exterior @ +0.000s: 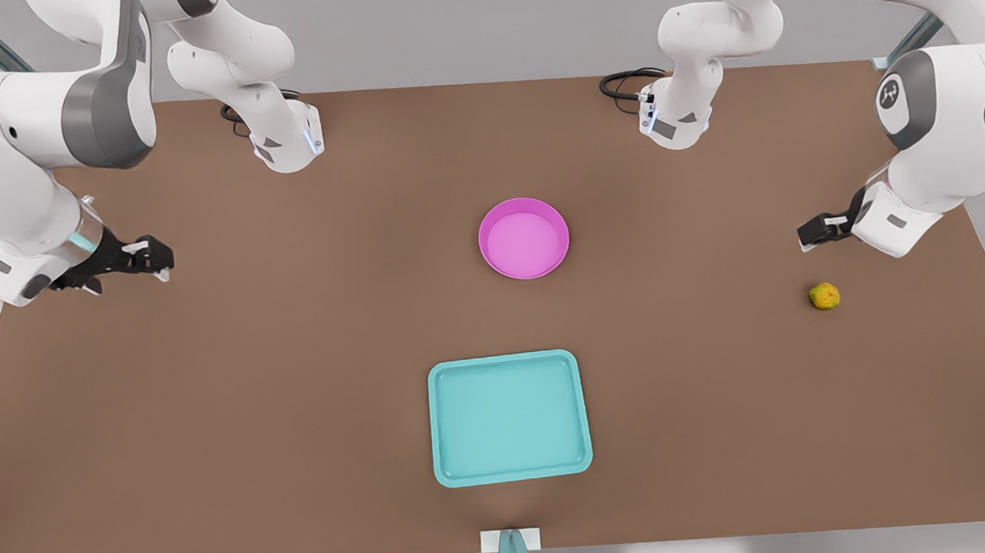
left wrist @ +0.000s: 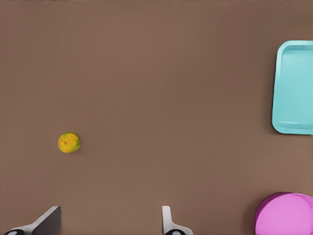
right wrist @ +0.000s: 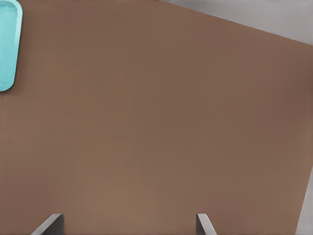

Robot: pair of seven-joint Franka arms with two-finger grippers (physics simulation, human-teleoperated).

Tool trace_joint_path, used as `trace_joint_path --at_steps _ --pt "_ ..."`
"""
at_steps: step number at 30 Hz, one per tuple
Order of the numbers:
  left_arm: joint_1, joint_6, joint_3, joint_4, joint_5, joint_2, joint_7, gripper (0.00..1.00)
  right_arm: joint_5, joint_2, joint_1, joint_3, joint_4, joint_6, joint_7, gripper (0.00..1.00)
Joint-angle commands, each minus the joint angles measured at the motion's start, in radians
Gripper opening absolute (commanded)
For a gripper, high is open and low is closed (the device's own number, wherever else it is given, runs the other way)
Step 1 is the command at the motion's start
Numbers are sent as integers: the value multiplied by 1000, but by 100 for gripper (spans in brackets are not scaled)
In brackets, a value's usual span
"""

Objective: Place the orange on the plate with the left arm and the plate on the tray with the right arm

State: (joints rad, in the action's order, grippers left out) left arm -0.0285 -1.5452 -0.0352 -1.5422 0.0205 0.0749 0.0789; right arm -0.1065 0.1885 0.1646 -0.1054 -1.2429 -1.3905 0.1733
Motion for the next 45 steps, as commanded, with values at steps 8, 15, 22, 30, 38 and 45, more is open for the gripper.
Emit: trace_joint_path --at_steps 8,15,22,30,38,45 --pt "101 -525 -196 -401 -13 155 -318 100 -1 65 3 -7 19 -18 66 100" --pt "206 -851 -204 -582 -56 264 -620 100 2 95 -30 -10 19 -18 66 100" --pt "242 -954 -204 -558 -57 367 -622 100 2 109 -30 -10 10 -15 66 100" --pt "242 -972 -193 -513 -120 424 -617 100 1 123 -31 -10 10 -1 66 100" --pt "242 -970 -163 -501 -195 470 -613 100 2 124 -31 -10 11 -2 65 100" --pt "242 -963 -164 -500 -192 470 -613 100 2 123 -53 -10 13 1 68 100"
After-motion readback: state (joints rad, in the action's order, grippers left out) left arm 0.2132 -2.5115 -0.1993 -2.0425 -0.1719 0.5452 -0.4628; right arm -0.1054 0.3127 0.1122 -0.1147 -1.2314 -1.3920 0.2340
